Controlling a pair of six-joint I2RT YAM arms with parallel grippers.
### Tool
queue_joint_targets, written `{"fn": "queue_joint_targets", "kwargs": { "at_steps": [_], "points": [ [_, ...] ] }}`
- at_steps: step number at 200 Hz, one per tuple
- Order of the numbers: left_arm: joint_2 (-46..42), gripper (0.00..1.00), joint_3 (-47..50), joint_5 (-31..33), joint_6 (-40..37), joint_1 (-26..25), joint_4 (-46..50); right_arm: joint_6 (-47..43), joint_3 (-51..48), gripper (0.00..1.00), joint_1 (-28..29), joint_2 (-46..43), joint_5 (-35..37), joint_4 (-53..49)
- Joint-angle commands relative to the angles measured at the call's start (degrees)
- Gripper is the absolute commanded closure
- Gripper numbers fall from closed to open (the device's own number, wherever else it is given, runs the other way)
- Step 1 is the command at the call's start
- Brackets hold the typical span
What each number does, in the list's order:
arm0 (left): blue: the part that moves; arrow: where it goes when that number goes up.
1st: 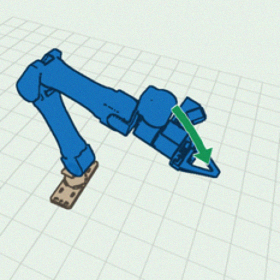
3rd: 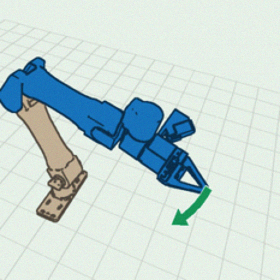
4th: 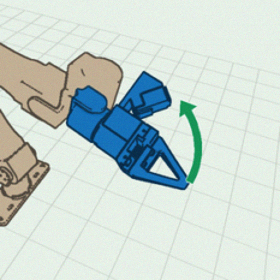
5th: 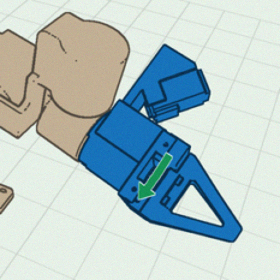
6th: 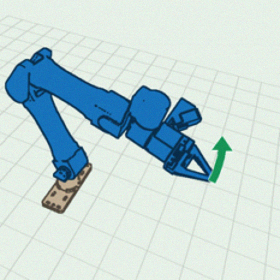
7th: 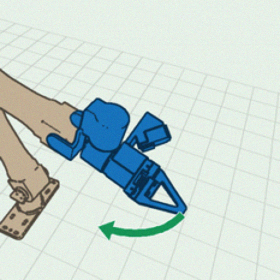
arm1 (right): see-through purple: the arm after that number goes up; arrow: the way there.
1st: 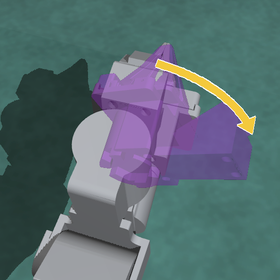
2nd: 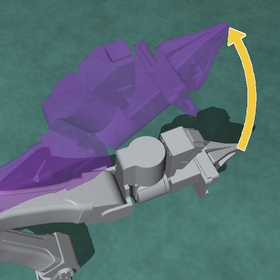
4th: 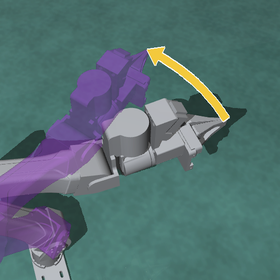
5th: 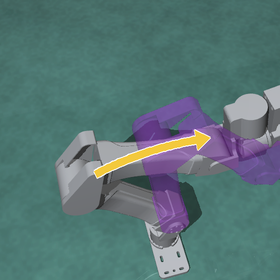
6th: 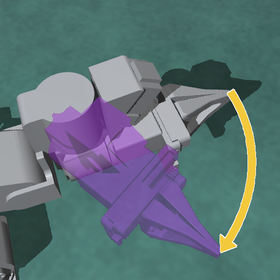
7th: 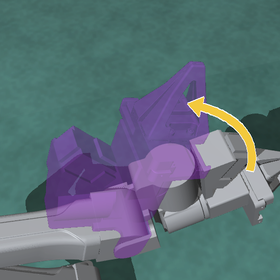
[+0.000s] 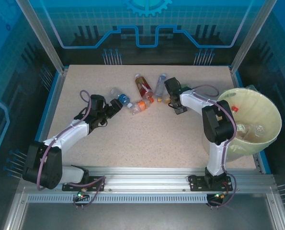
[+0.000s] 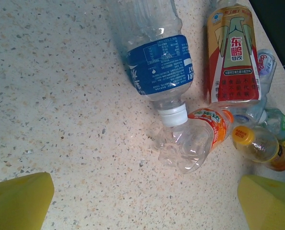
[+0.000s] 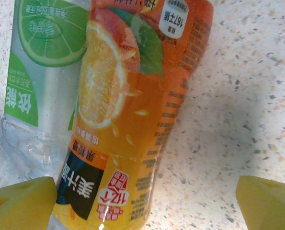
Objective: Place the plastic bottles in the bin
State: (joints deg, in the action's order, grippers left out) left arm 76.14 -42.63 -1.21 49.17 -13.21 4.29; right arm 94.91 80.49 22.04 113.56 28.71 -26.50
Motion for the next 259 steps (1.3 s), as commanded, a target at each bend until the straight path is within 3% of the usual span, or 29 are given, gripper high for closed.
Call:
{"fn": "queue_joint_targets", "kwargs": {
  "at_steps": [1, 61, 112, 147, 198, 259],
  "points": [
    [0.8, 0.01, -1.7, 0.9, -1.4, 0.6, 1.6, -0.1, 1.2, 0.04, -1.4, 3.2, -0.7, -2.0],
    [2.8, 0.01, -2.6, -0.2, -1.2, 0.6, 1.9, -6.0, 7.5, 0.07, -3.4, 9.9, -7.5, -2.6],
    [3.7, 0.01, -2.4, -1.5, -0.8, 0.6, 0.2, -9.0, -1.3, 0.21, -0.8, 2.0, -2.2, 0.4],
    [4.7, 0.01, -2.2, -6.3, -0.4, 0.6, -2.9, -10.6, -11.4, 0.38, 2.0, -6.9, 1.7, 5.0],
    [3.2, 0.01, 0.6, -9.8, 1.0, 0.5, -8.8, -29.1, -21.5, 0.50, 8.1, -21.6, 5.4, 14.6],
    [1.8, 0.01, 0.8, -18.7, 0.7, -2.6, -19.2, -49.6, -22.9, 0.56, 16.0, -34.9, 4.1, 15.0]
  ]
}}
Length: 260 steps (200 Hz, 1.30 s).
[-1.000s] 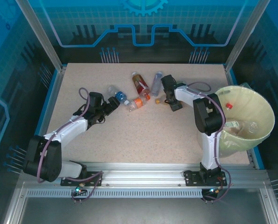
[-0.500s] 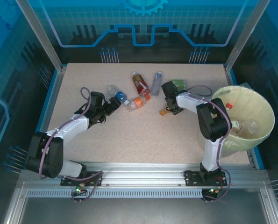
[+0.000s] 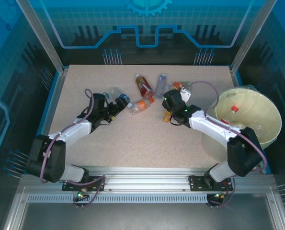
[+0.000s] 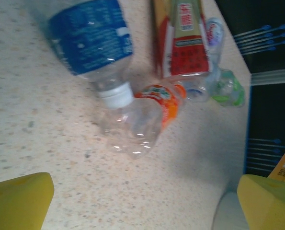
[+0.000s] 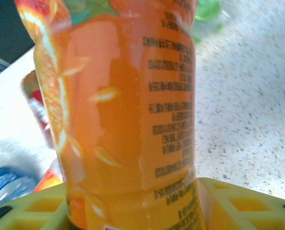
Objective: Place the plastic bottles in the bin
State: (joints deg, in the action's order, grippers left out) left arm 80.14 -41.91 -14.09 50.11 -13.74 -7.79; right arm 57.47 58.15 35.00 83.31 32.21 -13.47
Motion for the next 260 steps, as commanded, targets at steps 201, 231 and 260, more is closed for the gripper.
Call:
{"fn": "queue_joint_targets", "kwargs": {
  "at_steps": [201, 231, 260],
  "points": [
    [-2.0, 0.01, -4.2, -12.0, -5.4, -12.9, -21.0, -48.2, 4.9, 0.59, -13.1, -37.8, -7.6, -8.1],
    [-1.0, 0.01, -4.2, -11.5, -4.5, -13.0, -21.5, -49.7, 5.5, 0.59, -23.4, -40.6, -9.3, -10.0],
    [-0.3, 0.01, -4.1, -11.1, -3.9, -13.1, -21.9, -51.2, 1.6, 0.58, -30.0, -44.3, -9.6, -7.4]
  ]
}}
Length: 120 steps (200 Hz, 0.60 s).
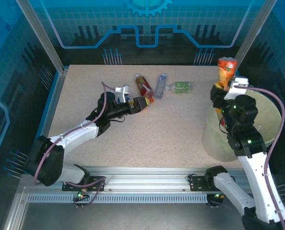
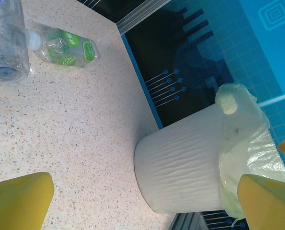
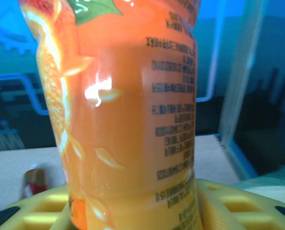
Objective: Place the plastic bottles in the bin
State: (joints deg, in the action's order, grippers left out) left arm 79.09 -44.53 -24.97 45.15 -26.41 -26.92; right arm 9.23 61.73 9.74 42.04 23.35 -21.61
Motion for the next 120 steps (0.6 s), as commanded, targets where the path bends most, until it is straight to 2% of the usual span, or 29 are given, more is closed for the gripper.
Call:
{"fn": "queue_joint_targets", "kwargs": {
  "at_steps": [1, 37, 79, 98, 120],
  "points": [
    [0.8, 0.01, -1.5, -0.2, 1.1, -0.4, -2.8, -3.0, -2.3, 0.58, -5.1, -3.2, -0.6, 0.8],
    [0.8, 0.01, -1.4, 0.4, 1.0, -0.4, -2.1, 0.0, -7.2, 0.58, -10.3, -6.7, 1.5, 2.3],
    [0.8, 0.01, -1.2, 0.6, 0.7, -0.4, -1.7, 3.8, -11.0, 0.52, -12.8, -8.2, -2.6, 2.5],
    [0.7, 0.01, -1.1, 1.0, 0.5, -0.4, -1.4, 6.8, -11.0, 0.39, -12.8, -8.9, -3.3, -0.2],
    [0.8, 0.01, -1.1, 1.3, 0.2, -0.4, -1.2, 7.5, -12.6, 0.19, -12.8, -10.0, -4.0, -1.4]
  ]
}}
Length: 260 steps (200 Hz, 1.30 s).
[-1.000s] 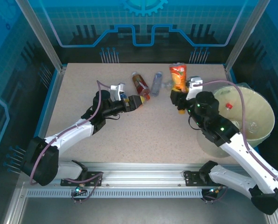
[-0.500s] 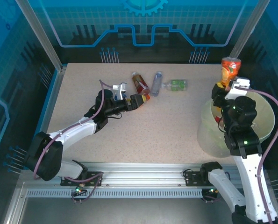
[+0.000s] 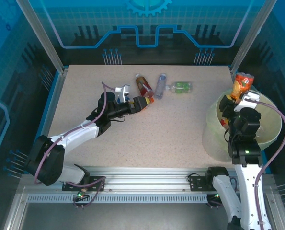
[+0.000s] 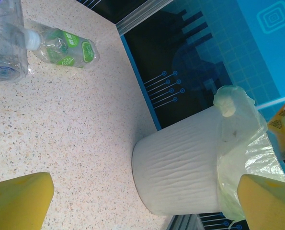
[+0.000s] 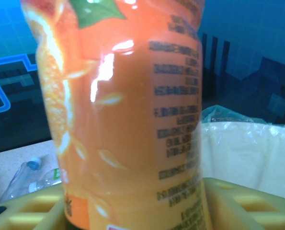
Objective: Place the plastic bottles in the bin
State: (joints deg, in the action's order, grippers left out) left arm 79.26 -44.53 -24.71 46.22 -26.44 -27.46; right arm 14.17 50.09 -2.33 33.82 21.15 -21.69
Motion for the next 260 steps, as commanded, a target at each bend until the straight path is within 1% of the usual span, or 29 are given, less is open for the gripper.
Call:
{"fn": "queue_joint_targets", "kwargs": {
  "at_steps": [1, 15, 32, 42, 70, 106, 117, 141, 185, 199, 214, 241, 260],
  "points": [
    [0.7, 0.01, -1.1, 1.1, -0.9, -0.4, -0.6, 2.6, -0.9, 0.18, -0.7, -1.7, -1.8, -1.4],
    [0.8, 0.01, -1.3, 1.1, -1.0, -0.4, -0.3, 2.6, 0.0, 0.11, -0.7, -1.2, -2.3, -3.4],
    [1.0, 0.01, -1.3, 1.1, -0.9, -0.4, -0.3, 2.9, 3.2, 0.06, -0.7, 0.0, -2.5, -5.9],
    [1.1, 0.01, -1.3, 1.2, -0.7, -0.3, -0.3, 3.7, 4.4, 0.03, -0.7, 0.6, -1.4, -7.2],
    [1.3, 0.01, -1.3, 1.3, -0.7, -0.3, -0.1, 5.6, 5.5, 0.00, -0.7, 1.1, 0.6, -8.7],
    [1.2, 0.01, -1.5, 2.6, -1.0, -0.3, 1.6, 7.1, 5.7, 0.00, -0.7, 1.2, -0.5, -9.3],
    [1.2, 0.01, -1.5, 3.5, -1.1, -0.3, 2.5, 6.9, 5.9, 0.00, -0.7, 1.1, -2.6, -9.2],
    [0.9, 0.01, -1.8, 6.8, -1.6, -0.3, 5.8, 5.6, 5.9, 0.00, -0.7, 0.9, -9.5, -7.5],
    [0.1, 0.01, -3.0, 16.9, -2.0, -0.1, 15.5, 3.0, 5.1, 0.00, 0.3, 0.8, -27.5, -3.9],
    [0.0, 0.01, -3.5, 20.1, -1.9, 0.1, 18.9, 2.6, 5.0, 0.00, 1.8, 1.1, -31.0, -3.0],
    [-0.2, 0.01, -4.0, 22.7, -1.4, 0.7, 21.6, 1.8, 5.1, 0.00, 4.5, 1.3, -32.2, -1.9],
    [0.0, 0.01, -5.6, 29.6, 1.8, 2.9, 29.8, -1.0, 6.2, 0.00, 12.1, 2.8, -28.7, -2.1],
    [1.1, 0.01, -7.0, 31.3, 4.2, 5.9, 34.7, -2.8, 7.4, 0.00, 17.5, 4.7, -26.1, -2.8]
  ]
}}
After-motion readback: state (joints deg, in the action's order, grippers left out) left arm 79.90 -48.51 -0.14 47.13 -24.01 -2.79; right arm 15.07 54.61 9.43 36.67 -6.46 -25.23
